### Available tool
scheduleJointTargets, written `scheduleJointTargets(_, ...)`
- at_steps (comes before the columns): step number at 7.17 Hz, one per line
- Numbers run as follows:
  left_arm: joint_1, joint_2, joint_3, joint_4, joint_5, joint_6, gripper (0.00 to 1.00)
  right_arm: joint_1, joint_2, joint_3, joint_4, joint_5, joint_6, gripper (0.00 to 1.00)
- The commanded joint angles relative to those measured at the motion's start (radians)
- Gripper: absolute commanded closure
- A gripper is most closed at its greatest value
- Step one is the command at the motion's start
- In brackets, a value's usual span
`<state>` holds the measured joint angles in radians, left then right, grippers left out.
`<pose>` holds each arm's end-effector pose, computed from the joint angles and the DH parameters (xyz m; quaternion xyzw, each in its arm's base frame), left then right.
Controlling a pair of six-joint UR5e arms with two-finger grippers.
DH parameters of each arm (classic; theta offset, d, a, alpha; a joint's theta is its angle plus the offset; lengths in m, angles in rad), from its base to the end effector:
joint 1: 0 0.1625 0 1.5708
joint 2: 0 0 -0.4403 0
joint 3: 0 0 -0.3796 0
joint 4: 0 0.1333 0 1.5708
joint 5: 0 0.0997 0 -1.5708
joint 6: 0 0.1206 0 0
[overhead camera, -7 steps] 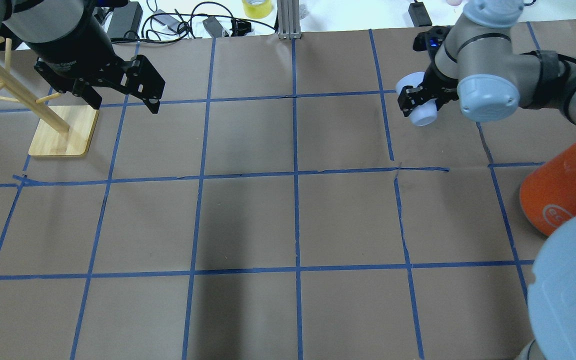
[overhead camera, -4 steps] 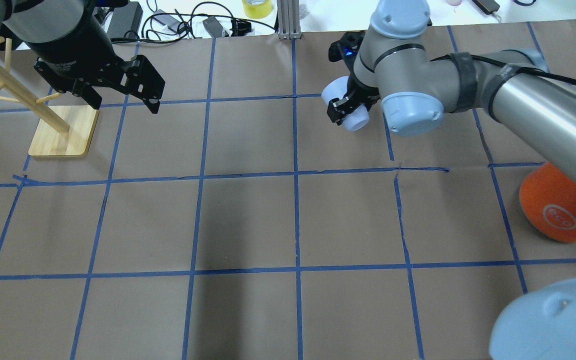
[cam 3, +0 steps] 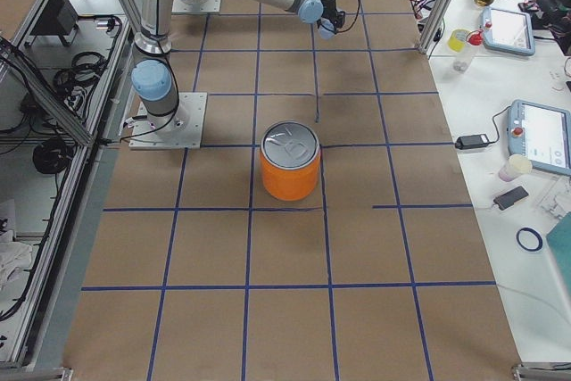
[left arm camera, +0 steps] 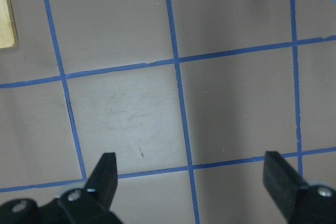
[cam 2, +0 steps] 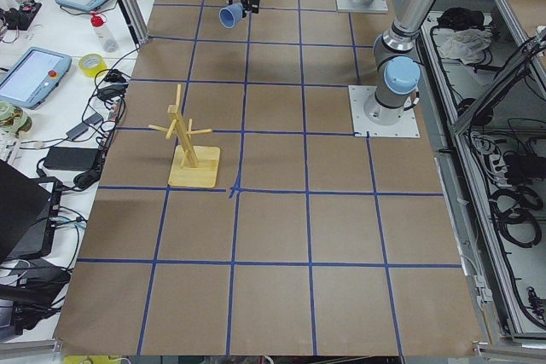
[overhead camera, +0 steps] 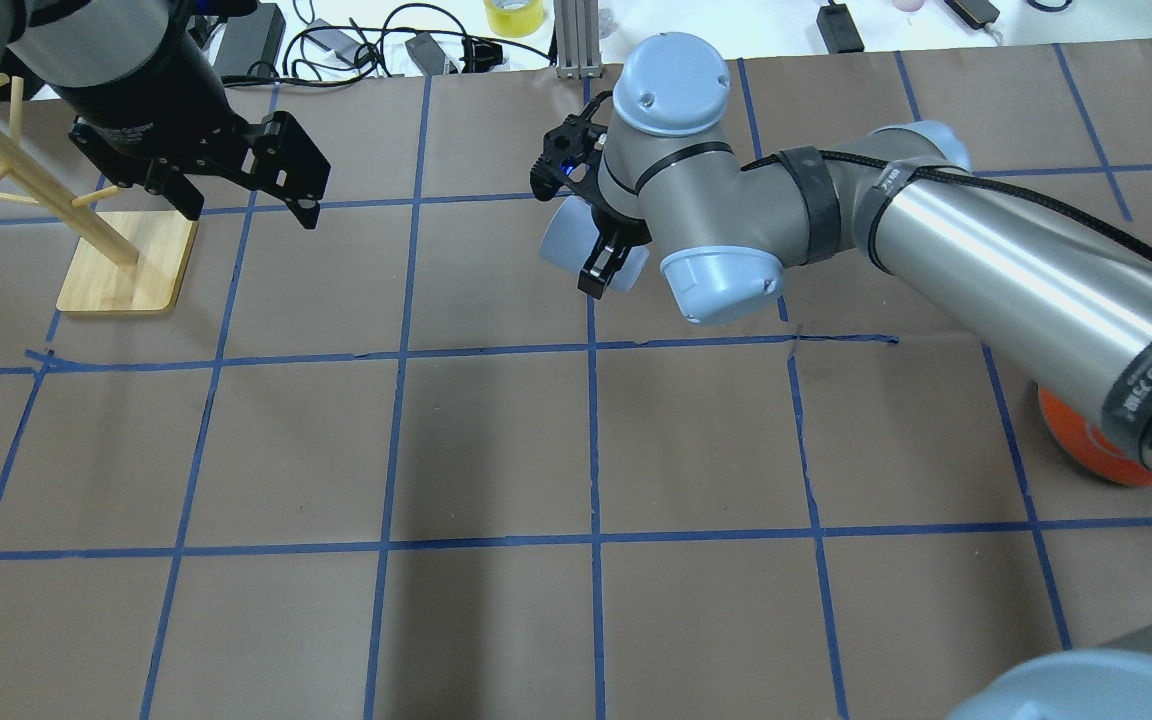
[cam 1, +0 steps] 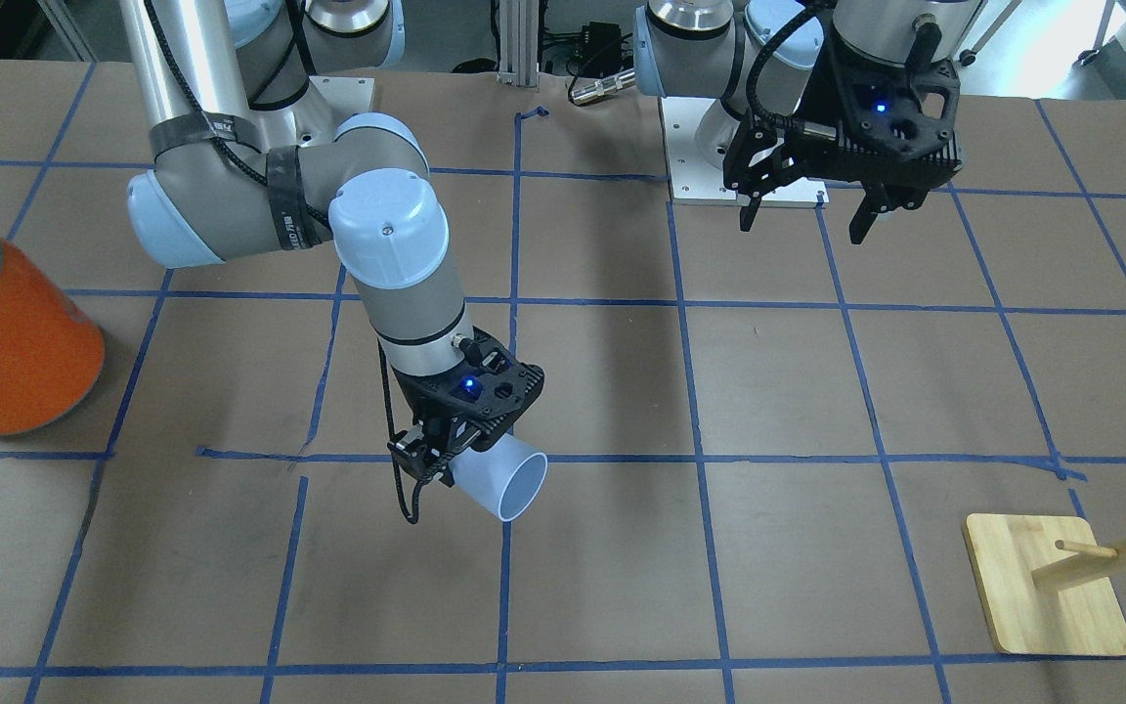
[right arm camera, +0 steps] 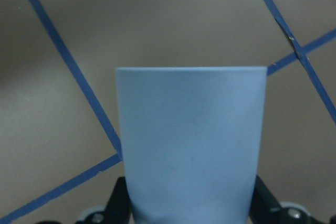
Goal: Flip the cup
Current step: 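Carry the cup with the right gripper toward the table center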
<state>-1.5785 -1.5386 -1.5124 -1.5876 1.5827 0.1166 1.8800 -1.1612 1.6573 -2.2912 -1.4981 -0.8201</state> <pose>-0.1355 -0.4712 0.5240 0.0618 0.9974 -0.0365 0.0079 0.3280 -0.5599 0.2906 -0.5348 0.8367 -0.1173 0.0067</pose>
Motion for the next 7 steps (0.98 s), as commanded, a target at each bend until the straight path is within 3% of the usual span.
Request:
scheduleJointTargets(1,0.000,0.000,0.000,0.000,0.000,0.000,0.00,0.045,0.034,0.005,-0.048,-0.002,-0.263,0.52)
scheduleJointTargets(3,0.000,0.000,0.000,0.000,0.000,0.000,0.00,0.054,0.106,0.009,-0.138,0.009,-0.391,0.52)
scheduleJointTargets(7,0.000,0.002,0.000,0.000,-0.004,0.000,0.00,0.060,0.147,0.012,-0.139,0.053,-0.475,0.50)
